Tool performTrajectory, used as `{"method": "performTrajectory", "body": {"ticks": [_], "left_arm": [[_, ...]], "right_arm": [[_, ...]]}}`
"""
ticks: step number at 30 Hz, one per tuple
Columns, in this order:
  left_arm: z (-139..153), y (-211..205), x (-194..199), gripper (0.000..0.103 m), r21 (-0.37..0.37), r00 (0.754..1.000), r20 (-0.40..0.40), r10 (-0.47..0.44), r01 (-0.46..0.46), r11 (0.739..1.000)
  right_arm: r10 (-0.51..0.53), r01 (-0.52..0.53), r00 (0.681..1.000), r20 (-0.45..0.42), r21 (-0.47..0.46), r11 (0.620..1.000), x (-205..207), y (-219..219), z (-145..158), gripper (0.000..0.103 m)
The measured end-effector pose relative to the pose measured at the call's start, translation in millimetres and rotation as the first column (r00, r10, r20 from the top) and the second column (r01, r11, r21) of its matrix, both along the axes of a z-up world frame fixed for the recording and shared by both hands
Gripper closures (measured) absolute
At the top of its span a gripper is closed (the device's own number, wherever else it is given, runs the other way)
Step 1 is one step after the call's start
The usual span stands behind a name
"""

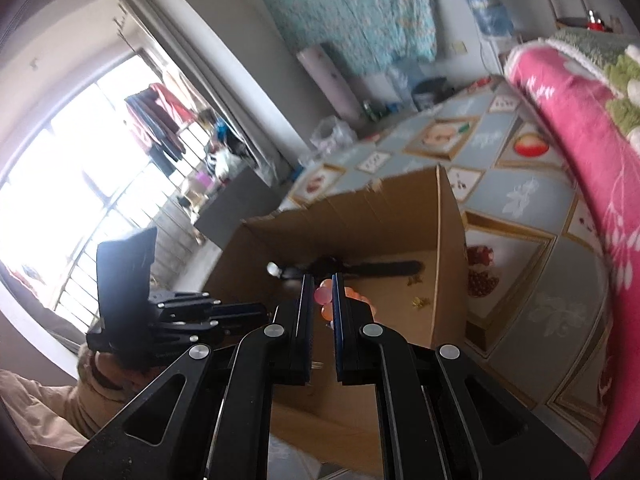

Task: Organize jewelry
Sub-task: 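Lift the bracelet with the right gripper while the left gripper carries the knot charm into the box, then open both grippers to drop the bracelet and knot charm into the box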

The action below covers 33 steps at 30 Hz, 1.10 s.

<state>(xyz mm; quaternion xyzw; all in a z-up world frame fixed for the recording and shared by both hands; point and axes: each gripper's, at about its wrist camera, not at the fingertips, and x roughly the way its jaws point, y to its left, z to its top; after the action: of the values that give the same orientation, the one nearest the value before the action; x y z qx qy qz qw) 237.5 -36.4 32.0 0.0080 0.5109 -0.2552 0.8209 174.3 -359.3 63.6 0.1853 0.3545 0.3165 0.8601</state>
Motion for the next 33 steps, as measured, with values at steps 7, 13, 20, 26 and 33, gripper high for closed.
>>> {"method": "performTrajectory", "body": {"ticks": [7,13,20,26,33], "left_arm": [[-15.4,0.3,12.8,0.087,0.026,0.998,-0.058,0.035,-0.033,0.999],[-7.6,8.6,10.2,0.087,-0.003,0.997,-0.023,0.079,-0.079,0.997],[12.3,24.3,-10.5,0.077,-0.048,0.99,0.052,0.129,-0.126,0.991],[22.9,37.6,-29.3,0.075,-0.062,0.983,0.091,0.159,-0.154,0.986],[30.5,41.9,-50.0,0.068,-0.074,0.975,0.143,0.168,-0.159,0.984]], "right_arm": [[0.01,-0.01,0.999,-0.033,-0.002,1.0,6.5,-2.9,-8.7,0.096],[0.034,-0.035,0.997,-0.069,-0.017,0.999,18.3,1.9,-10.6,0.096],[0.043,-0.056,0.992,-0.117,-0.11,0.992,25.4,17.0,-9.5,0.089],[-0.024,0.013,0.995,-0.098,-0.116,0.993,12.6,1.7,-5.6,0.089],[-0.096,0.09,0.992,-0.081,-0.08,0.993,-12.1,-14.2,-1.7,0.085]]}}
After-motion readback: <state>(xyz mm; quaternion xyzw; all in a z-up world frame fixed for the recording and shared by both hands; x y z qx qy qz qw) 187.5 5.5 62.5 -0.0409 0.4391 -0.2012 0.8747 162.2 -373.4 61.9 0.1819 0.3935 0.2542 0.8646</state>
